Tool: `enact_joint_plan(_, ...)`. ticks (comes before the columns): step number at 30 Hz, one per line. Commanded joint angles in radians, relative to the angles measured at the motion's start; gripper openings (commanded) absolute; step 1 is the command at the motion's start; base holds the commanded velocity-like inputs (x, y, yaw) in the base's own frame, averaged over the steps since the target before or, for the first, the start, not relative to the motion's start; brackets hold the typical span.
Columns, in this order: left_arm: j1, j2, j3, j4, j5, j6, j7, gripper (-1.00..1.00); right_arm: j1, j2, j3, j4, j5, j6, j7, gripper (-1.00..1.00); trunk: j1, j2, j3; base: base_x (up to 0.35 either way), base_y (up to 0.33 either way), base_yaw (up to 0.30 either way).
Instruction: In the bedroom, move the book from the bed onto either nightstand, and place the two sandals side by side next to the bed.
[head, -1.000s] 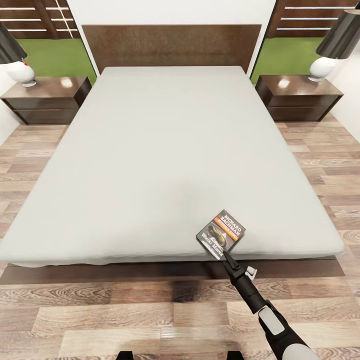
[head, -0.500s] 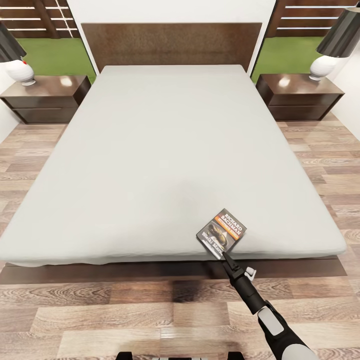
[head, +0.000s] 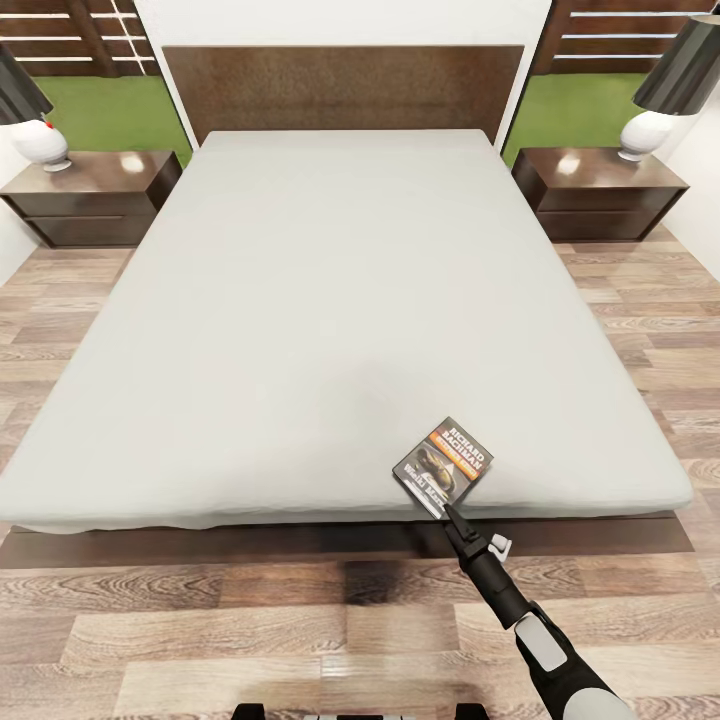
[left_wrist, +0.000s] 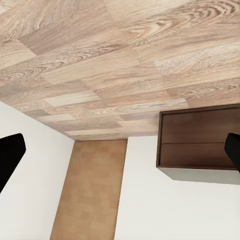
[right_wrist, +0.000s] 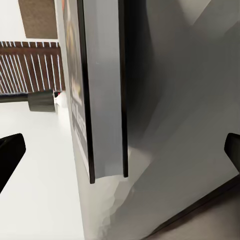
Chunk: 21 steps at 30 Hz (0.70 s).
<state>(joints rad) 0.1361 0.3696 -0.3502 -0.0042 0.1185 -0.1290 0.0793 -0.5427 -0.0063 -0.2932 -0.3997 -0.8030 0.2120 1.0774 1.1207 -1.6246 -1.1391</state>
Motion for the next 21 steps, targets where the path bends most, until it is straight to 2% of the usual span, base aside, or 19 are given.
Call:
enact_joint_plan(1,0.0,0.0,-0.009,0.0,0.01,-0.003,0.002,1.0,0.0,0.0,-0.002,0.001,-0.005,0.01,0.003,1.0,0.0,0.0,0.0,0.0,0.0,0.0)
enact_joint_plan(21,0.0,0.0,-0.009,0.0,0.01,-0.003,0.002,1.0,0.0,0.001,0.0,0.0,-0.005,0.01,0.003,1.0,0.0,0.0,0.0,0.0,0.0,0.0)
